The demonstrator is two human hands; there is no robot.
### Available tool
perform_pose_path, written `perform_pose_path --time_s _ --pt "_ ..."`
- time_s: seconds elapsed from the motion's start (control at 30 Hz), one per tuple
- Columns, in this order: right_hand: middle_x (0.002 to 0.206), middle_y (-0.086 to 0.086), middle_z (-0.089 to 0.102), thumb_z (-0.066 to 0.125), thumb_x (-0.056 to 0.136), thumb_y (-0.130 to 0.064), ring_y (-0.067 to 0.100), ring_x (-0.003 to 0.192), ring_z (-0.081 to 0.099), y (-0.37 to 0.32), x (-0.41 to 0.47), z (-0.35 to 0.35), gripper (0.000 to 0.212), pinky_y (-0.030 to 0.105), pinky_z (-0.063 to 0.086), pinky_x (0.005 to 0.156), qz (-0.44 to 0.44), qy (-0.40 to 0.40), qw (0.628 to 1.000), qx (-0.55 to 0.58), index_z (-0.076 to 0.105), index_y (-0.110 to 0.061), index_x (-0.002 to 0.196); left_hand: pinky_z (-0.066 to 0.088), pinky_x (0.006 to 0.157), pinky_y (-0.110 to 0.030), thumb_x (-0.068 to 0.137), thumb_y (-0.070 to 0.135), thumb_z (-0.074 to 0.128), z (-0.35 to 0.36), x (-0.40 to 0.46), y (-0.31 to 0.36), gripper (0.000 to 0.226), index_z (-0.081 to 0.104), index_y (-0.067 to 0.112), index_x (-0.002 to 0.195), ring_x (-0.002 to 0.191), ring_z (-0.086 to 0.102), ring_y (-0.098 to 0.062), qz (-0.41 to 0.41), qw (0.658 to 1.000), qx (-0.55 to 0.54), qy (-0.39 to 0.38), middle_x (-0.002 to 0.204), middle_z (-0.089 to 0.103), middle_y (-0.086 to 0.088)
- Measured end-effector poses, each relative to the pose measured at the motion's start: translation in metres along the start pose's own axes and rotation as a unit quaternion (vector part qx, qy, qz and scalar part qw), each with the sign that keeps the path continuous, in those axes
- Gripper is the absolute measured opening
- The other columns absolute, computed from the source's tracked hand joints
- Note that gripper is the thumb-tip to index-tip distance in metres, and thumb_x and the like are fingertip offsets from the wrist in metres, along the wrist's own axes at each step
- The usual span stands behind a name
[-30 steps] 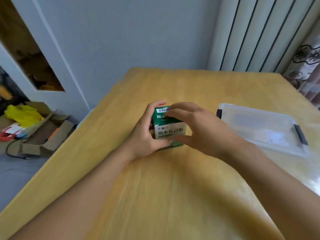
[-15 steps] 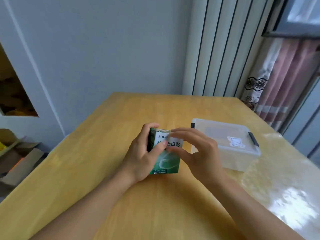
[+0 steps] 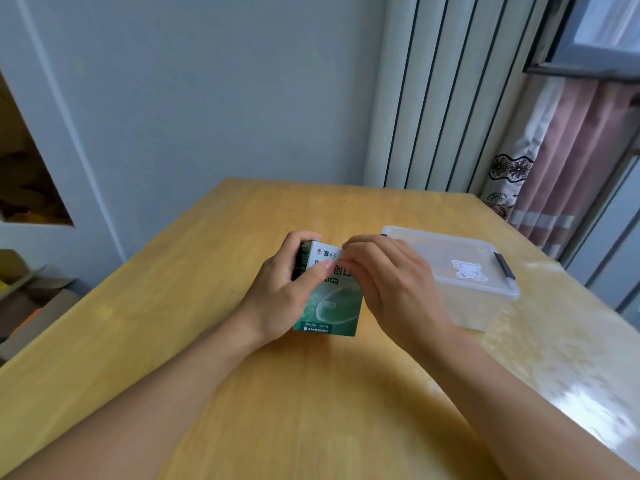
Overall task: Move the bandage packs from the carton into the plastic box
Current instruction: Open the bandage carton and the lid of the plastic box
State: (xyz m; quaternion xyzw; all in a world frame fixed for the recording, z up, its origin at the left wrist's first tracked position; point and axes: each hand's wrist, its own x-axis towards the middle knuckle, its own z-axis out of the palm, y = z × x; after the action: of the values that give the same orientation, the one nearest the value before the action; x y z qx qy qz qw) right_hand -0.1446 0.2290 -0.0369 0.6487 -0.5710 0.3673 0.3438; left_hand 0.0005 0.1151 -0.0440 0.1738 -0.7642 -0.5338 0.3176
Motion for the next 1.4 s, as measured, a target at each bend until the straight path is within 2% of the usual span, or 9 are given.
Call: perform_pose_path --time_s 0.33,0.5,0.83,0.97,1.1,1.17,1.23,1.3,1.4 --pt "0.08 -0.005 0.07 0.058 0.098 -0.013 0.01 0.074 0.063 -0.008 0.01 -0.028 0.006 0.017 0.049 0.062 0.212 -0.04 0.961 0.174 0.06 -0.014 0.093 0.05 0.093 -0.023 0.078 0.05 0.071 -0.015 -0.007 0.009 0.077 0.031 0.047 0.143 0.119 0.057 -0.008 0.045 0.995 0.07 -0.051 0.127 0.057 0.01" --pt "0.078 -0.006 0.071 0.058 0.099 -0.013 0.014 0.072 0.065 -0.012 0.011 -0.029 0.009 0.023 0.053 0.062 0.243 -0.066 0.939 0.233 0.06 -0.014 0.09 0.051 0.099 -0.043 0.075 0.034 0.072 -0.015 -0.007 0.011 0.079 0.033 0.04 0.144 0.117 0.06 -0.022 0.082 0.993 0.045 -0.069 0.128 0.056 0.009" --pt "0.079 0.0 0.066 0.05 0.102 -0.016 0.02 0.067 0.062 -0.008 0.02 -0.035 0.011 0.043 0.054 0.059 0.278 0.032 0.945 0.17 0.05 -0.017 0.092 0.049 0.102 -0.043 0.074 0.012 0.077 -0.012 -0.009 0.013 0.074 0.045 0.028 0.139 0.119 0.06 -0.022 0.079 0.991 0.043 -0.099 0.132 0.059 0.003" --pt "0.084 0.013 0.067 0.054 0.102 -0.011 0.021 0.071 0.068 -0.007 0.025 -0.038 0.013 0.044 0.061 0.062 0.389 0.064 0.836 0.381 0.058 -0.005 0.091 0.051 0.088 -0.028 0.081 0.019 0.067 -0.003 -0.014 0.021 0.057 0.049 0.023 0.136 0.112 0.063 -0.019 0.056 0.99 -0.034 -0.122 0.128 0.062 -0.002" --pt "0.111 0.013 0.067 0.057 0.094 -0.035 0.022 0.101 0.068 -0.01 0.022 -0.034 0.034 0.04 0.056 0.093 0.415 0.034 0.718 0.558 0.061 -0.006 0.112 0.054 0.076 -0.031 0.092 0.016 0.063 0.011 -0.009 0.029 0.021 0.066 0.011 0.112 0.088 0.07 -0.017 -0.002 0.995 -0.096 0.025 0.106 0.074 -0.012" --pt "0.131 0.005 0.064 0.065 0.089 -0.041 0.018 0.118 0.065 -0.012 0.02 -0.035 0.049 0.038 0.053 0.1 0.385 0.001 0.741 0.55 0.056 -0.012 0.128 0.054 0.079 -0.037 0.101 0.022 0.057 0.011 -0.005 0.029 0.019 0.07 0.009 0.105 0.085 0.07 -0.021 -0.033 0.988 -0.124 0.09 0.103 0.076 -0.015" --pt "0.137 -0.01 0.057 0.08 0.08 -0.04 0.011 0.124 0.059 -0.016 0.018 -0.038 0.063 0.031 0.054 0.097 0.333 -0.048 0.84 0.426 0.051 -0.022 0.133 0.055 0.082 -0.041 0.105 0.028 0.051 0.007 -0.003 0.029 0.029 0.072 0.009 0.101 0.085 0.07 -0.026 -0.064 0.975 -0.161 0.139 0.101 0.076 -0.017" --pt "0.126 -0.017 0.057 0.089 0.066 -0.045 0.007 0.114 0.061 -0.022 0.016 -0.04 0.072 0.027 0.056 0.083 0.296 -0.102 0.901 0.302 0.051 -0.029 0.125 0.053 0.084 -0.045 0.105 0.029 0.05 0.003 -0.004 0.028 0.029 0.072 0.012 0.097 0.085 0.069 -0.03 -0.091 0.961 -0.195 0.172 0.096 0.076 -0.016" --pt "0.104 -0.014 0.061 0.089 0.061 -0.054 0.008 0.086 0.064 -0.03 0.015 -0.037 0.061 0.028 0.055 0.063 0.308 -0.183 0.908 0.22 0.053 -0.036 0.107 0.053 0.081 -0.044 0.104 0.031 0.051 -0.003 -0.001 0.028 0.025 0.07 0.017 0.096 0.083 0.069 -0.029 -0.141 0.938 -0.239 0.207 0.09 0.074 -0.009"
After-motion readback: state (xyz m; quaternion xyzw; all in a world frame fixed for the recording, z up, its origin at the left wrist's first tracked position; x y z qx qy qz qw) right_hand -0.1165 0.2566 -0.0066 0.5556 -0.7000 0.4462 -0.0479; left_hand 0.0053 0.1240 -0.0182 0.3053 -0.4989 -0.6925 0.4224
